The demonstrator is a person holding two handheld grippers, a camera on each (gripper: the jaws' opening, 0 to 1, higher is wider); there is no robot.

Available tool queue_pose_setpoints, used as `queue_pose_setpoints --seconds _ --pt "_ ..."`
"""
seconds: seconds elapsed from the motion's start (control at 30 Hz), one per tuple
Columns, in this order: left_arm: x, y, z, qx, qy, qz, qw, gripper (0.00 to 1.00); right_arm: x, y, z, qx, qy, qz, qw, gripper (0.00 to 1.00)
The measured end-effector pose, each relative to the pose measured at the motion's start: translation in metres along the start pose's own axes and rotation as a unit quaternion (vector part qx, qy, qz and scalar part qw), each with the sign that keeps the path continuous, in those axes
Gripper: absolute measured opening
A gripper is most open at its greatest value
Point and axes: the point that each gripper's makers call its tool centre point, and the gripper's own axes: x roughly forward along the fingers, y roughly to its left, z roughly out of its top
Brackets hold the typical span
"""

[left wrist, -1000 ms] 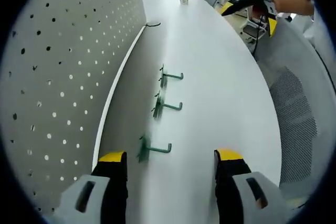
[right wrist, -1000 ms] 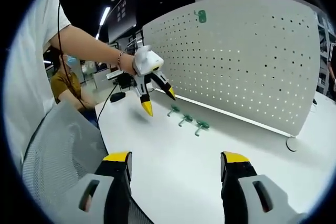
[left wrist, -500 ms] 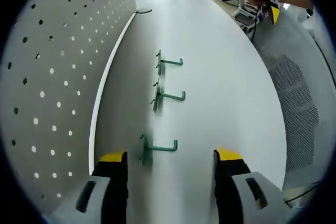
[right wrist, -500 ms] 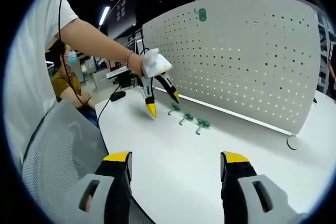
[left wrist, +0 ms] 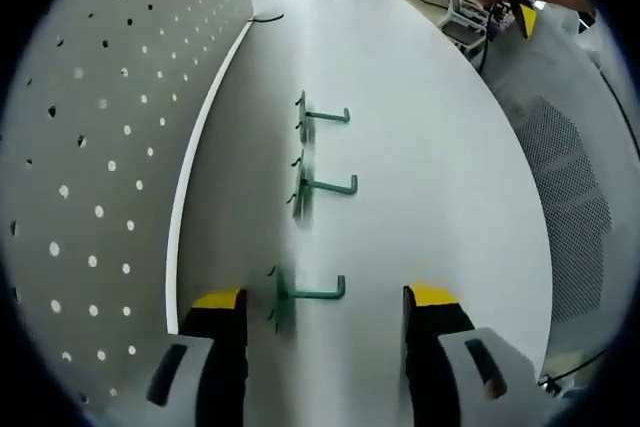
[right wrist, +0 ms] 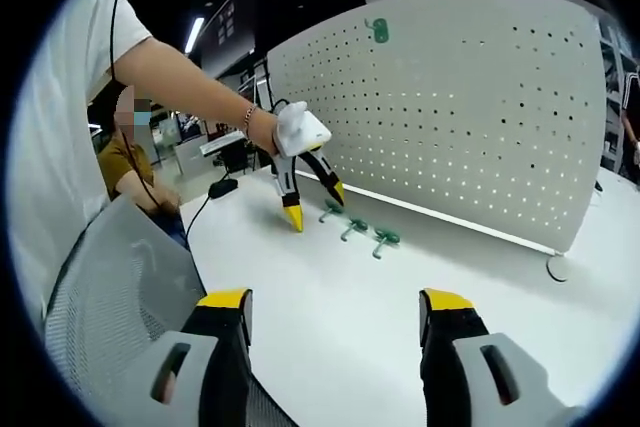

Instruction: Insert the hook assembly into the mounting plate slot until the hook locks in place.

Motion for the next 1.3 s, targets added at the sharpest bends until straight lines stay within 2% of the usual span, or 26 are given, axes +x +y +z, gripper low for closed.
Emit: queue_pose_setpoints --seconds 0.23,0.47,0.63,0.77,0.9,1.3 --pt "0.0 0.002 -0.002 -0.003 -0.005 0.001 1.0 0.63 0.0 -0.001 -0.001 0.002 0.0 -0.001 1.0 0.65" --pt "-0.003 0.007 -0.005 -0.016 -0.008 0.006 0.9998 0.54 -0.003 -0.002 -0.001 0.009 -0.005 -0.006 0.9999 0.65" --pt "-0.006 0.012 -0.008 -0.028 -0.01 0.011 0.9995 0.43 -0.004 -0.002 0.0 0.016 -0.007 -0.009 0.9998 0.64" --pt "-0.006 0.012 -0.008 -0.026 -0.009 0.011 0.9996 0.38 -0.005 -0.002 0.001 0.017 -0.009 -0.01 0.9998 0.64" --pt "-0.007 0.015 -0.009 -0.032 -0.005 0.015 0.9994 0.28 -0.005 -0.002 0.001 0.017 -0.01 -0.01 0.9998 0.64" --pt "-0.008 0.018 -0.011 -0.044 -0.007 0.024 0.9987 0.19 -0.005 -0.002 0.002 0.02 -0.012 -0.011 0.9997 0.64"
